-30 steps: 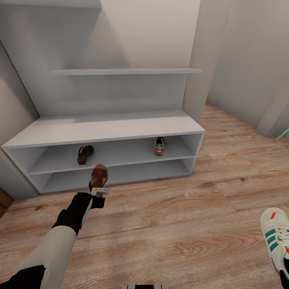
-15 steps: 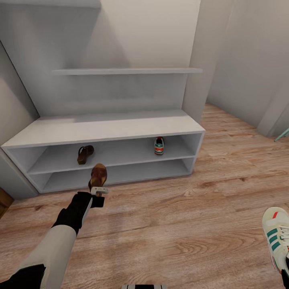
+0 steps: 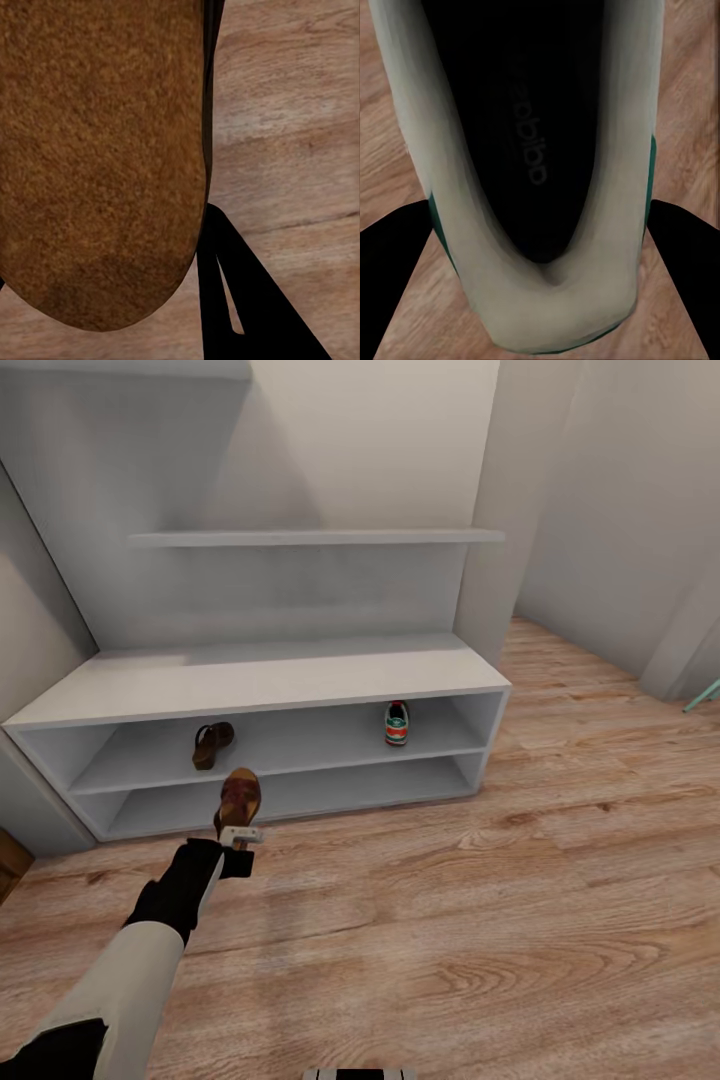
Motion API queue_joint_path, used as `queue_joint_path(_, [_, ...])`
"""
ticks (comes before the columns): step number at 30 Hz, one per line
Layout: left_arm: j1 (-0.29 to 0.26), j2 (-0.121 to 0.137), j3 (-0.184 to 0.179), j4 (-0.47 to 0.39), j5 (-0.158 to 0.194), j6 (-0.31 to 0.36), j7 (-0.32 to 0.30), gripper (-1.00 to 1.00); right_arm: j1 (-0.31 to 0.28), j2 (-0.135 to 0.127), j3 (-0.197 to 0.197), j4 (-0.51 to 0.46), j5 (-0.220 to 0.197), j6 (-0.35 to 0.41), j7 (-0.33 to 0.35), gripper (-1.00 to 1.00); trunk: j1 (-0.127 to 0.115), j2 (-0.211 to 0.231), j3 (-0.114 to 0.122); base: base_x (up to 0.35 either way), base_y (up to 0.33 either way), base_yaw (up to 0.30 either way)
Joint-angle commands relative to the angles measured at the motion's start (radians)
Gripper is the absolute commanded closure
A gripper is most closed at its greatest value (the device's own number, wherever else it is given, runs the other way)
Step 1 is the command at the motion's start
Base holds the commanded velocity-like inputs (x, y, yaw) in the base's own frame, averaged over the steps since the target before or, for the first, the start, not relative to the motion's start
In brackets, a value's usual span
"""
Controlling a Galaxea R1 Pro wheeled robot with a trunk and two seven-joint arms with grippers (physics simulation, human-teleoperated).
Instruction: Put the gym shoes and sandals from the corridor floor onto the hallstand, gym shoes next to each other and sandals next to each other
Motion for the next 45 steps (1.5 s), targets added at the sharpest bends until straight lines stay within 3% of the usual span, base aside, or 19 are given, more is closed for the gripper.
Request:
queue_joint_path(1, [0.000,-0.002,0.005,-0.002,-0.013,0.003,-0.012,1.00,-0.001,0.000,-0.006,-0.008,0.010,0.011,0.009,1.00,0.000,0.000,-0.001,0.006,0.000,0.000])
queue_joint_path(21, [0.001,-0.003,0.007,-0.002,-0.012,0.000,-0.011,1.00,-0.001,0.008,-0.004,-0.023,0.010,0.022,0.015,1.00,0.000,0.000,-0.001,0.125,0.029,0.000])
queue_joint_path(45, [0.001,-0.001,0.010,-0.003,-0.010,-0.001,-0.009,1.00,-0.001,0.010,-0.002,-0.020,0.010,0.024,0.014,1.00,0.000,0.000,-0.001,0.286,0.027,0.000])
